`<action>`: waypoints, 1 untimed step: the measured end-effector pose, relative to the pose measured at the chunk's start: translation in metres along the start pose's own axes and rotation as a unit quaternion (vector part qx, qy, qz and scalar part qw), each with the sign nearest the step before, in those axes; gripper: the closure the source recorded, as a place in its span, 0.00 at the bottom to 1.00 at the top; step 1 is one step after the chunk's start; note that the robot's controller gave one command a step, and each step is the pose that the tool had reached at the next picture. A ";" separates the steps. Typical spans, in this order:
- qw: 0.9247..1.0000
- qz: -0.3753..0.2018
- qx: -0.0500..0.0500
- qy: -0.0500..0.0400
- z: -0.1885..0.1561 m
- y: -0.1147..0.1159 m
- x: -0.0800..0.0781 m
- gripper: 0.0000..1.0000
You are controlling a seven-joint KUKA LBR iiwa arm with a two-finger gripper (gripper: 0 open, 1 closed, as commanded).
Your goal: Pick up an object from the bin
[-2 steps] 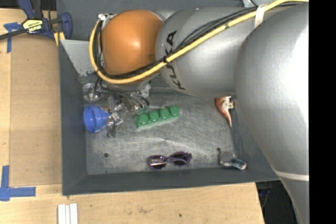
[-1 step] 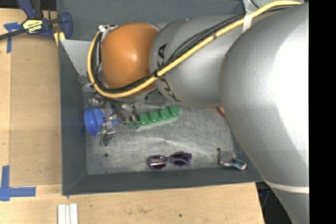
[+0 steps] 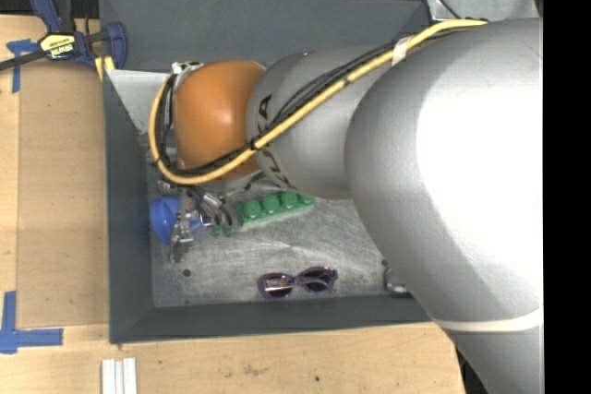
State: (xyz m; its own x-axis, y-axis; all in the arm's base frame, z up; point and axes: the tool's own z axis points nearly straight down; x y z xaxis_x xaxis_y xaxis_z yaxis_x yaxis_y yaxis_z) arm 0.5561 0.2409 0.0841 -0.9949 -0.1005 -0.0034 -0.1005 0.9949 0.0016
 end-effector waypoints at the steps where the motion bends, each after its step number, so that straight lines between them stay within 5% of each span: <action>1: 0.999 0.044 -0.004 -0.009 0.006 -0.003 0.009 1.00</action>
Offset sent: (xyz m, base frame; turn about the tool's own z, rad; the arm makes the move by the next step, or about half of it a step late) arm 0.0000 0.0000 0.0000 0.0000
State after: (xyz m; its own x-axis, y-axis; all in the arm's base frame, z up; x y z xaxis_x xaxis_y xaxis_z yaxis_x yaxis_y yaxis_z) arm 0.5479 0.2375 0.0781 -0.9997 -0.0134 -0.0208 -0.0137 0.9998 0.0116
